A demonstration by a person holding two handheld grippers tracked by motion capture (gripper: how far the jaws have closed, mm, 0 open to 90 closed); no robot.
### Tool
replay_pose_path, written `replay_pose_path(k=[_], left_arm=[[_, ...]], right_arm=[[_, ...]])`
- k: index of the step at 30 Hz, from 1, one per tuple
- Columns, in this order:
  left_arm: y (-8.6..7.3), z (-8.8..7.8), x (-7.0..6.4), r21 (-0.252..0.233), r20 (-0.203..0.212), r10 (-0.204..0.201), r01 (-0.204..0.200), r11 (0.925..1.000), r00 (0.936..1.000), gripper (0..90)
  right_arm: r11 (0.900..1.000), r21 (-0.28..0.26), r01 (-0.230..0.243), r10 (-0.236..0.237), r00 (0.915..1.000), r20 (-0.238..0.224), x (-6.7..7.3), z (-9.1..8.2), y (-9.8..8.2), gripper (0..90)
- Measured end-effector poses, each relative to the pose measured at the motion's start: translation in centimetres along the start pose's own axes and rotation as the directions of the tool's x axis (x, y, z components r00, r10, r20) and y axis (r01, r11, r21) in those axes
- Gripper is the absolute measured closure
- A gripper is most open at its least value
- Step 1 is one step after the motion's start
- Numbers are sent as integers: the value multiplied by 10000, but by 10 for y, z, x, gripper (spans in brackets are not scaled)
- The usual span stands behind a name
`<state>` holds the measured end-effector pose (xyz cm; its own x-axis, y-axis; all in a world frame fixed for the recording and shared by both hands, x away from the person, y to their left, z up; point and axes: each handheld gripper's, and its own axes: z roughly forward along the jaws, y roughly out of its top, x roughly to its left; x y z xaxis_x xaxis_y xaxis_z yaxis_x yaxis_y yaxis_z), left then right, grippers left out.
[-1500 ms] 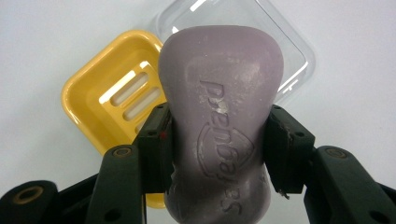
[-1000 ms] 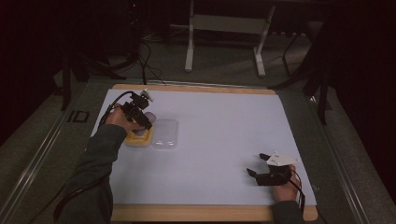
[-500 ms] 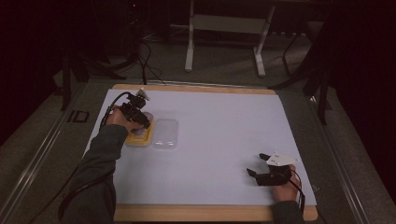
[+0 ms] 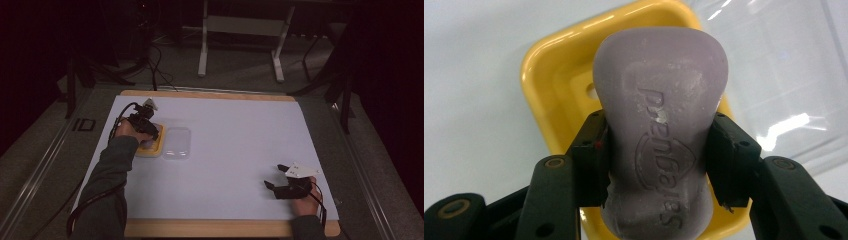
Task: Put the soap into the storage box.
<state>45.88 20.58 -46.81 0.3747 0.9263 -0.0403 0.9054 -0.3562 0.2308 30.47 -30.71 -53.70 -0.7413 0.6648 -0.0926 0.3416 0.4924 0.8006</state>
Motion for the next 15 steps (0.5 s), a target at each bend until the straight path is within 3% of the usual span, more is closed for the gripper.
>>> replay_pose_path(k=[10, 15], left_arm=[[-2, 9, 3, 168, -120, -318, 320, 9993, 9994, 496], [-3, 12, 5, 315, 24, -484, 483, 9983, 9988, 480]], right_arm=[[10000, 10, 16, -16, 10000, -7, 0, 0, 0, 175], [10000, 13, 21, -21, 10000, 0, 0, 0, 0, 175]])
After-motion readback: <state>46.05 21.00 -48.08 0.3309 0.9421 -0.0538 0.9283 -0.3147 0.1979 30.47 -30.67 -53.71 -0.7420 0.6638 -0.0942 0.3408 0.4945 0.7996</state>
